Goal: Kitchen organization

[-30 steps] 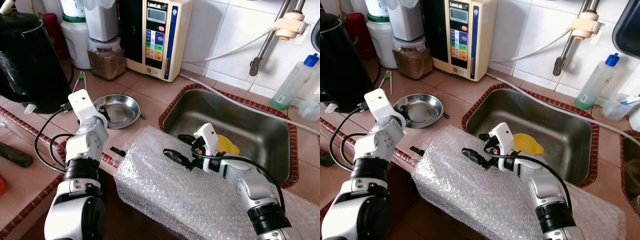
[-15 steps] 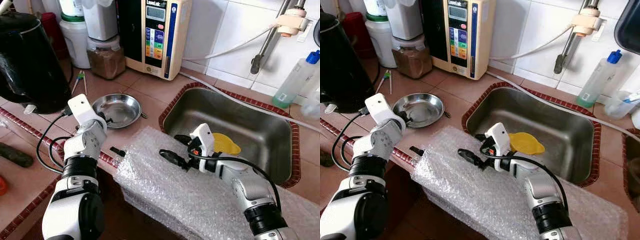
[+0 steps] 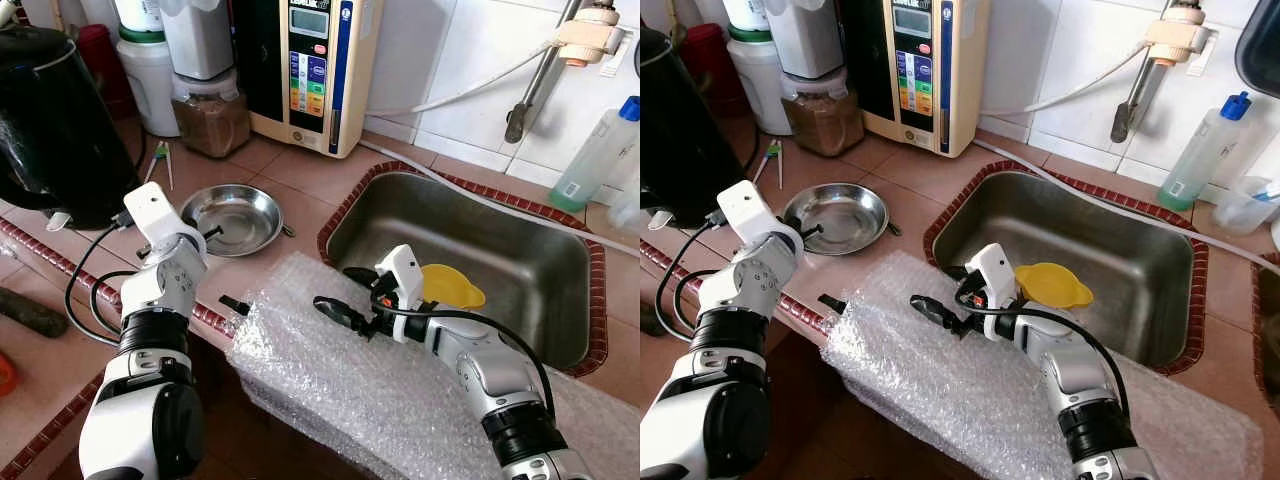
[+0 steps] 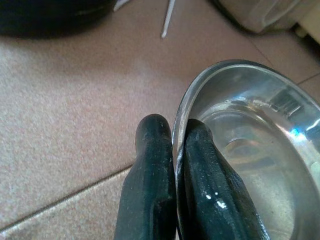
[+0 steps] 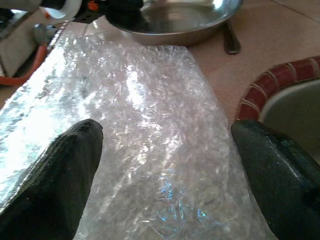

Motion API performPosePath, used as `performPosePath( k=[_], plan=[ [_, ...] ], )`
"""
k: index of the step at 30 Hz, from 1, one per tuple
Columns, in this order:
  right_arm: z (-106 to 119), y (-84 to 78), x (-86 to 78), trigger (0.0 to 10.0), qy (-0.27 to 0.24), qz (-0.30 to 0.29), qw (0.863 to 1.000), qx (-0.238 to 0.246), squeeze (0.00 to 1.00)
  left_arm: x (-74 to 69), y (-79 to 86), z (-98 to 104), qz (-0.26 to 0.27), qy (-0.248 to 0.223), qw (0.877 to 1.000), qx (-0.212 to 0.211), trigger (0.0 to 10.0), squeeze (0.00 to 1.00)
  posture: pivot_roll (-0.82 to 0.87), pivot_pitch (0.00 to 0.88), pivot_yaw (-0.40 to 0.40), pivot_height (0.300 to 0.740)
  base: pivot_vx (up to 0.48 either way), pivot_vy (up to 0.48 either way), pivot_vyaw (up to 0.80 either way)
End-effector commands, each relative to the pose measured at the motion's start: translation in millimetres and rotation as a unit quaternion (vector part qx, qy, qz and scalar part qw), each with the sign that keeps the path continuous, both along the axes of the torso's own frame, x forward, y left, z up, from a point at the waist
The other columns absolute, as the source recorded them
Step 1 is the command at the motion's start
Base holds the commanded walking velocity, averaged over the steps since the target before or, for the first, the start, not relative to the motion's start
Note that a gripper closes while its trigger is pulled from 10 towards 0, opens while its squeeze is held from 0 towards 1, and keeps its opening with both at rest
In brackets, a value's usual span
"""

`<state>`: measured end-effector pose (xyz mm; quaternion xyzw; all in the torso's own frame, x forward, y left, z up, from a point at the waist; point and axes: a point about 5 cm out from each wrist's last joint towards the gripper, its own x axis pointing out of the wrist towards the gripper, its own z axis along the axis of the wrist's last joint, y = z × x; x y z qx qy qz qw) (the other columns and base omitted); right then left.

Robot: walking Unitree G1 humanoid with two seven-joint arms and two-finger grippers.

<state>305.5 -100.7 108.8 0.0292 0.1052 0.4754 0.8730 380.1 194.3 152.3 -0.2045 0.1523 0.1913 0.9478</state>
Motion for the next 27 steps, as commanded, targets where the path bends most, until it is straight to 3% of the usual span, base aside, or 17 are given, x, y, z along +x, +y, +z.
performPosePath(
  k=[1,6,15,16,21,24,27],
  plan=[
    [2,2.0,-1.9,10.0,-0.003,0.012,1.0,0.0,0.0,-1.4,4.0,-2,0.009,0.009,1.0,0.004,0.0,0.0,0.04,0.039,0.015,0.74,0.0,0.0,0.0],
    [1,-0.3,-0.8,10.0,-0.002,0.012,1.0,-0.001,0.0,-1.7,2.7,-1,0.009,0.004,1.0,-0.001,0.0,0.0,0.04,0.041,0.016,0.74,0.0,0.0,0.0],
    [1,2.0,-0.2,10.0,-0.001,0.009,1.0,0.001,0.0,-0.9,2.9,27,0.031,-0.078,0.996,0.035,0.0,0.0,0.05,0.048,0.016,0.74,0.0,0.0,0.0],
    [1,2.9,0.3,10.0,-0.001,0.009,1.0,0.002,0.0,-1.3,0.8,37,0.024,-0.116,0.991,0.054,0.0,0.0,0.05,0.049,0.015,0.74,0.0,0.0,0.0],
    [3,3.2,3.7,10.0,-0.004,0.002,1.0,0.0,0.0,-2.5,-4.0,44,0.011,-0.142,0.987,0.069,0.0,0.0,0.05,0.051,0.012,0.74,0.0,0.0,0.0],
    [7,2.4,9.4,10.0,-0.013,-0.017,1.0,0.003,0.0,-3.7,-12.6,54,-0.014,-0.189,0.978,0.089,0.0,0.0,0.05,0.051,0.011,0.74,0.0,0.0,0.0],
    [15,2.0,17.4,10.0,-0.031,-0.049,0.998,0.014,0.0,-6.1,-24.8,65,-0.051,-0.243,0.965,0.082,0.0,0.0,0.05,0.05,0.014,0.74,0.0,0.0,0.0]
  ],
)
